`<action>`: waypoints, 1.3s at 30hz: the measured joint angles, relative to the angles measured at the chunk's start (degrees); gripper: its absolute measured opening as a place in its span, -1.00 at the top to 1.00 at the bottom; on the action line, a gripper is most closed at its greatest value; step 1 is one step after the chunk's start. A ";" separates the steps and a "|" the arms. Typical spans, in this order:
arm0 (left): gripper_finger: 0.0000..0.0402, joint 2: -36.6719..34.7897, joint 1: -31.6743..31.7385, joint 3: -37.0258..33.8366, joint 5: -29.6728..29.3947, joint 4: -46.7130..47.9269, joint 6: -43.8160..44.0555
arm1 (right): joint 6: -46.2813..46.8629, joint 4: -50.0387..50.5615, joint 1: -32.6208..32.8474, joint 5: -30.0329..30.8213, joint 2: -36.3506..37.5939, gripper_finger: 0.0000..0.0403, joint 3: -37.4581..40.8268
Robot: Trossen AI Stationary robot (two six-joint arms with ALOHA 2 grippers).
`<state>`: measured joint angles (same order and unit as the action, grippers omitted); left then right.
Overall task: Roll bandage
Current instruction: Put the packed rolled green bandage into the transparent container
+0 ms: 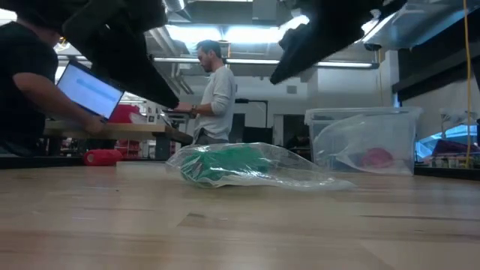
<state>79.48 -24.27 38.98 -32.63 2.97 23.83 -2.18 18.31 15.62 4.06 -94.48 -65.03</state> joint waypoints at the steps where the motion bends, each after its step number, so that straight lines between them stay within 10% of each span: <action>1: 0.50 0.88 0.14 0.00 0.32 -1.47 -0.48 | 2.99 -0.47 0.30 -1.64 0.02 0.00 0.67; 9: 0.50 7.26 4.47 0.02 0.61 -10.12 -1.72 | 1.15 -1.99 3.54 -8.44 -5.17 0.00 3.16; 18: 0.50 12.43 11.02 0.09 8.54 -12.79 -0.89 | -8.22 -9.34 10.03 12.04 -14.15 0.00 3.28; 27: 0.50 13.91 12.54 0.11 10.94 -15.46 1.32 | -9.01 -12.36 10.86 11.31 -17.55 0.00 3.21; 39: 0.50 17.55 13.02 0.09 16.80 -16.05 5.79 | -10.22 -12.25 11.05 32.72 -19.32 0.03 3.21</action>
<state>97.03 -11.25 39.07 -15.83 -13.08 29.62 -12.40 6.07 26.68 36.77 -113.80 -61.82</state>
